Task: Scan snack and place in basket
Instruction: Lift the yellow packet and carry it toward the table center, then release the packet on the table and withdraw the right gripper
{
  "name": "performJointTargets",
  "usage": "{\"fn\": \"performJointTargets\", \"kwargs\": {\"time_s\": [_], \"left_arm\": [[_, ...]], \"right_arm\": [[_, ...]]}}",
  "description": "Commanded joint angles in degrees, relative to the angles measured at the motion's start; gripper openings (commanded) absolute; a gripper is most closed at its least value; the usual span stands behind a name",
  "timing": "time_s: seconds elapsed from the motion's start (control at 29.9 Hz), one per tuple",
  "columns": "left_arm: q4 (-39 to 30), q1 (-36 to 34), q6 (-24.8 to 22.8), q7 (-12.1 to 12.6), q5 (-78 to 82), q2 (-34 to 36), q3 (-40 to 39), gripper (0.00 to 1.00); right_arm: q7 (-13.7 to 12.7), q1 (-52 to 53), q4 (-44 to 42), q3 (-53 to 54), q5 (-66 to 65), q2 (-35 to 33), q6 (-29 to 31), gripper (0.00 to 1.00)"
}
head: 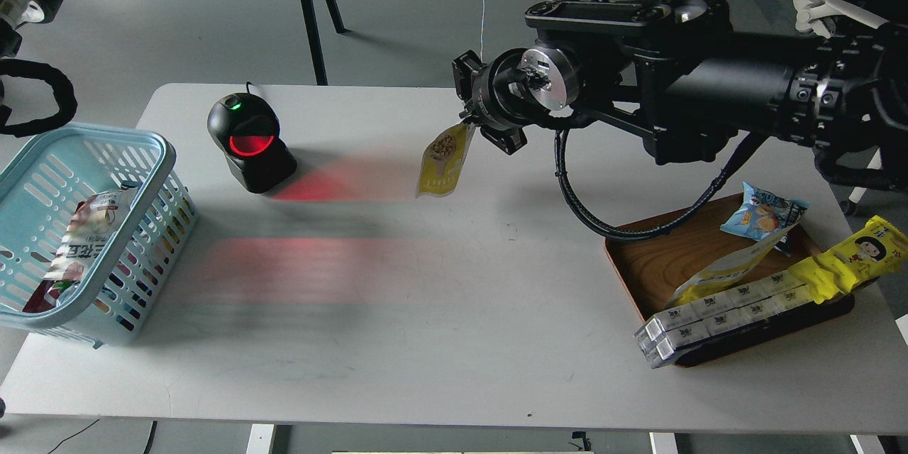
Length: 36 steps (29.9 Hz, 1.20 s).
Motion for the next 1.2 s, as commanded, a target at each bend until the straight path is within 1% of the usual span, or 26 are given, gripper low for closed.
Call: {"fn": "performJointTargets", "kwargs": {"time_s": [0.0,0.13,0.33,0.4,0.47,0.5,0.54,0.57,0.6,0.64,0.67,0.7,0.84,1.0,1.17], "left_arm": [[0.00,0.00,0.00,-0.01,-0.03,-0.06,0.00,1.00],[0.00,0.00,0.00,-0.01,-0.02,-0.06,0.01,1.00],[0.00,0.09,0.00,-0.01,0.06,0.21,0.00,1.00],[0.00,0.09,0.00,-0.01,-0.02,0.12,0.00,1.00],[0.00,0.09,0.00,-0.01,0.06,0.03,0.00,1.00],[0.00,0.09,0.09,-0.01,0.06,-0.06,0.00,1.00],[0.00,0.09,0.00,-0.01,-0.02,-0.06,0.00,1.00],[0.00,0.09,0.09,-0.01,0.06,-0.06,0.00,1.00],[0.00,0.09,0.09,-0.01,0.06,0.03,0.00,1.00],[0.00,0.09,0.09,-0.01,0.06,-0.06,0.09,1.00],[0.00,0.09,0.00,-0.01,0.06,0.03,0.09,1.00],[0.09,0.09,0.00,-0.01,0.06,0.03,0.09,1.00],[0.18,0.09,0.00,0.08,0.06,0.12,0.18,1.00],[0.44,0.09,0.53,0.61,0.15,0.30,0.27,1.00],[1.58,-0.26,1.58,0.87,0.24,0.56,0.27,1.00]], "right_arm": [[0.00,-0.81,1.91,0.07,0.28,0.00,0.07,0.00],[0.00,-2.48,3.58,0.07,0.19,0.00,0.24,0.00],[0.00,-3.62,4.11,0.07,0.10,0.00,0.33,0.04],[0.00,-3.62,4.11,0.07,0.10,0.00,0.33,0.07],[0.00,-3.62,4.11,-0.02,0.02,0.00,0.33,0.14],[0.00,-3.62,4.02,-0.02,0.02,0.00,0.33,0.19],[0.00,-3.62,3.93,-0.02,-0.07,0.00,0.33,0.27],[0.00,-3.62,3.76,-0.02,-0.07,0.00,0.33,0.37],[0.00,-3.62,3.58,-0.02,-0.07,0.00,0.42,0.63],[0.00,-3.54,3.49,0.07,-0.16,0.00,0.25,1.00],[0.00,-3.54,3.49,0.24,-0.16,0.00,0.24,0.96],[0.00,-3.45,3.23,0.68,-0.16,0.00,0.24,0.98],[0.00,-3.27,0.69,2.00,-1.30,0.00,0.77,0.98],[0.00,-2.92,-4.14,7.70,-4.63,0.00,1.30,0.99],[0.00,-3.18,-8.28,15.52,-8.24,0.00,4.90,0.99]]}}
